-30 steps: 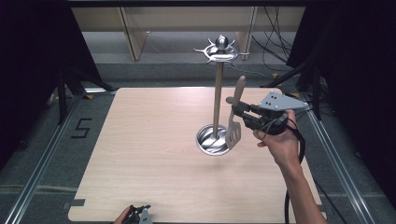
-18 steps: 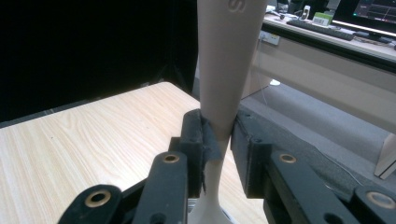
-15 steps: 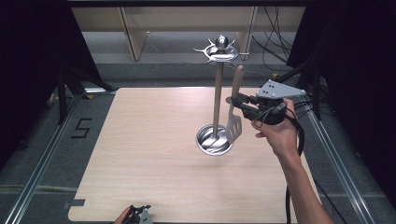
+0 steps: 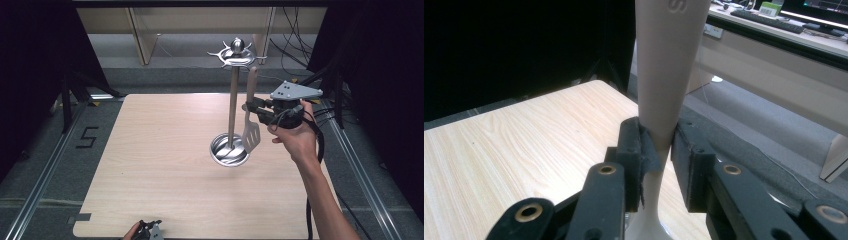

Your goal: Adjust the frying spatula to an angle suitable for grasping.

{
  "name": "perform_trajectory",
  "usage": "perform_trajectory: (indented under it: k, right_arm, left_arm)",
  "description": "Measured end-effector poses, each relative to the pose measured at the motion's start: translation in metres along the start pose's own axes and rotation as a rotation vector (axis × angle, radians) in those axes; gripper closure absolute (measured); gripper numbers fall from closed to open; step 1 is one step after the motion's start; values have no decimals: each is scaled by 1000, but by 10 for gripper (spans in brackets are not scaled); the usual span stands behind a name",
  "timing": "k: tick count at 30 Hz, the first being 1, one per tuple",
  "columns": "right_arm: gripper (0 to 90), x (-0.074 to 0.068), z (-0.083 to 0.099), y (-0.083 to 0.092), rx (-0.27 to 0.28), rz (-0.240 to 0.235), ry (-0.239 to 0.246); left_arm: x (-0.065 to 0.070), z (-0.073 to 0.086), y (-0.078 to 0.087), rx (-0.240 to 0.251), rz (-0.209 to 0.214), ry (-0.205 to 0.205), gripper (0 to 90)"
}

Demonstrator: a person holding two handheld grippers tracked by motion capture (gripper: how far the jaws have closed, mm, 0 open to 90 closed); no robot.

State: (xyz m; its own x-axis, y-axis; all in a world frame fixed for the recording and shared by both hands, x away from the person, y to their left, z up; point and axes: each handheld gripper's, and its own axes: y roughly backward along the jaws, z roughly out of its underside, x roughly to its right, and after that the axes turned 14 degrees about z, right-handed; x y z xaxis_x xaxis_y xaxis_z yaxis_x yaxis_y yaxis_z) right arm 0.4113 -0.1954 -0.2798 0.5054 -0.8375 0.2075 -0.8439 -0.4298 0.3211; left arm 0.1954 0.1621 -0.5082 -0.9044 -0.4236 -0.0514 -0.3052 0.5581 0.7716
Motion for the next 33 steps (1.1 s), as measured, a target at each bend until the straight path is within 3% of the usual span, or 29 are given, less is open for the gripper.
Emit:
perform_trajectory:
  k: [6, 9, 10, 17, 18, 22, 28, 33]
  right_arm:
    - [755, -2, -3, -3, -43, 4, -5]
    - [755, -2, -4, -6, -21, 18, 8]
    - [755, -3, -5, -7, -40, -5, 5]
    - [753, -4, -5, -7, -44, 14, 12]
    - [753, -3, -5, -8, -22, 23, 30]
    - [751, -5, -4, -8, -35, 6, -5]
    - [742, -5, -2, -8, -19, -9, -14]
    - [716, -4, -1, -7, -18, -12, -17]
  left_arm:
    - [0, 0, 0, -7, -2, -1, 155]
    - [0, 0, 0, -8, -4, -2, 155]
    - [0, 0, 0, -8, -8, -3, 155]
    - [0, 0, 1, -8, -15, -3, 155]
    - [0, 0, 0, -7, -11, -2, 155]
    - [0, 0, 0, -7, -1, 0, 155]
    - [0, 0, 0, 0, -18, -4, 155]
    - [0, 0, 0, -7, -3, 0, 155]
